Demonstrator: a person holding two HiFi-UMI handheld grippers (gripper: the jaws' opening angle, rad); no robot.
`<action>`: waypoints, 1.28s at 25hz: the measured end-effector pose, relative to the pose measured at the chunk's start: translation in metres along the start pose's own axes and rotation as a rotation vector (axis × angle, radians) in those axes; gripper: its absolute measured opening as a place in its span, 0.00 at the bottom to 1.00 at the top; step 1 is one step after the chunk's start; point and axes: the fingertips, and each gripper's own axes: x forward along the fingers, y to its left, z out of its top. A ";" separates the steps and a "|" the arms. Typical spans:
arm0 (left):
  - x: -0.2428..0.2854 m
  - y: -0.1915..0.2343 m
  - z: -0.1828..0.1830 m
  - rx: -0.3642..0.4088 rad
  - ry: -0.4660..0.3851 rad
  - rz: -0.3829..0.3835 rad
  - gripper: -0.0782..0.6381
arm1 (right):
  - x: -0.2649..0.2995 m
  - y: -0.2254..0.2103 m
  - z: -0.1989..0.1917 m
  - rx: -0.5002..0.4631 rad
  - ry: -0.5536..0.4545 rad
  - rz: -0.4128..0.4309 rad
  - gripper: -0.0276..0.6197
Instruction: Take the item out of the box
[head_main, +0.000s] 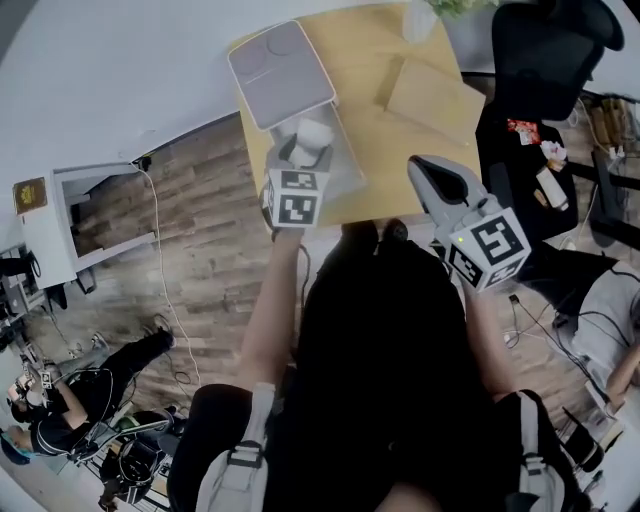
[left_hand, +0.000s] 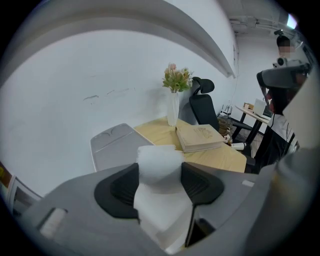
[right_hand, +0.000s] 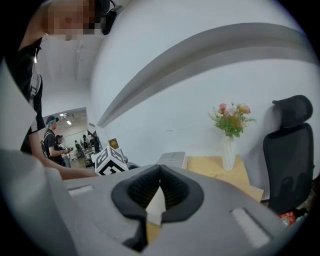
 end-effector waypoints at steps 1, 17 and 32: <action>-0.008 -0.003 0.005 -0.003 -0.015 0.006 0.49 | -0.004 0.000 0.002 0.000 -0.005 0.004 0.05; -0.118 -0.100 0.060 -0.048 -0.223 -0.018 0.49 | -0.082 -0.006 0.004 -0.054 -0.063 0.056 0.05; -0.175 -0.157 0.060 -0.095 -0.341 -0.053 0.49 | -0.131 0.015 -0.008 -0.105 -0.096 0.045 0.05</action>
